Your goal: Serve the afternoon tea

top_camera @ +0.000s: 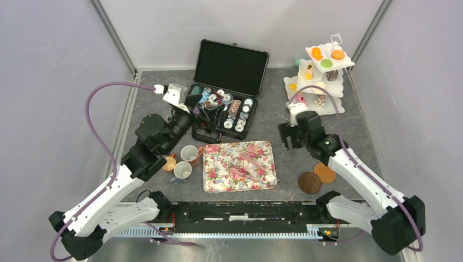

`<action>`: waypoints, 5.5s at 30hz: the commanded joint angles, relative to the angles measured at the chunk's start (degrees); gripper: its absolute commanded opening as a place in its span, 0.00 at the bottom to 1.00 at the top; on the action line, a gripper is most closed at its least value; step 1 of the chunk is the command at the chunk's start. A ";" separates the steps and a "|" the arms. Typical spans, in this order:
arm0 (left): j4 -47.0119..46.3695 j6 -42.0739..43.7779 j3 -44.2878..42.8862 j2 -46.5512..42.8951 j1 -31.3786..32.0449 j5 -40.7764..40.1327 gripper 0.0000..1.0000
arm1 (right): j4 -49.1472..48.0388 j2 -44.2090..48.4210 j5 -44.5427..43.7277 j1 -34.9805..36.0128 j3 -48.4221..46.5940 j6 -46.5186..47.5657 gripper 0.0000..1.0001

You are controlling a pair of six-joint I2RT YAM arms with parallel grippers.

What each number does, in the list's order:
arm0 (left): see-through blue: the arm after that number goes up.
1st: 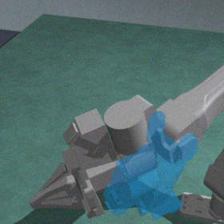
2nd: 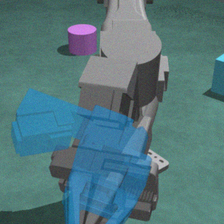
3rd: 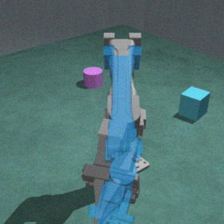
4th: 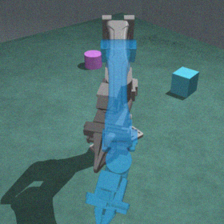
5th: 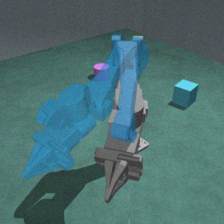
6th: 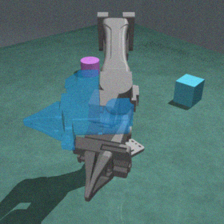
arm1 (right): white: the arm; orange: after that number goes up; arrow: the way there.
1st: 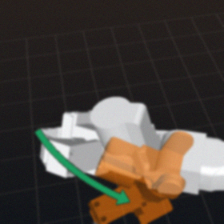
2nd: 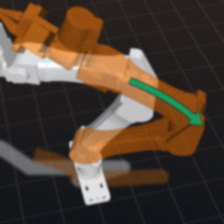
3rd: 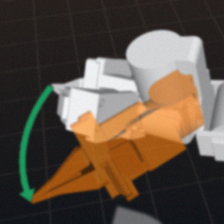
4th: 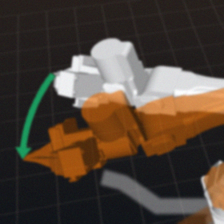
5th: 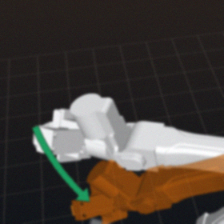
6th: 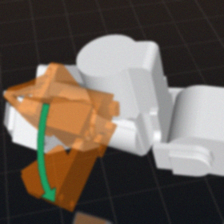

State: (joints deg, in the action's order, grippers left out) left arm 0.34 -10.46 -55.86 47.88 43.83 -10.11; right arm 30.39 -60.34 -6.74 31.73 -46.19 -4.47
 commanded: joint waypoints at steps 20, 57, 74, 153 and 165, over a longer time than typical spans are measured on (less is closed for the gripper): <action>-1.59 0.09 -1.01 -1.91 -0.14 0.42 1.00 | -22.69 -8.92 -7.12 -31.36 14.91 -19.82 0.35; -1.45 0.26 -1.10 -1.30 -0.06 0.37 1.00 | -33.71 -26.80 10.15 -54.36 3.36 -13.19 0.49; -1.13 0.44 -1.05 -2.60 -0.33 -1.42 1.00 | -46.76 -1.73 28.63 -28.98 8.92 -2.18 0.84; -3.42 -0.26 1.01 -7.59 -4.44 -5.08 1.00 | -41.21 -53.97 44.38 21.34 -30.62 41.21 0.00; -3.41 -0.44 1.01 -8.43 -4.55 -5.32 1.00 | -57.02 -33.56 37.68 18.65 -10.10 23.24 0.00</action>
State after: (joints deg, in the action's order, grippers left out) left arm -0.58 -10.48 -54.94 40.05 39.55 -14.94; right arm -17.41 -103.42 33.36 51.42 -61.21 25.69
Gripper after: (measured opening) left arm 0.997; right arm 0.193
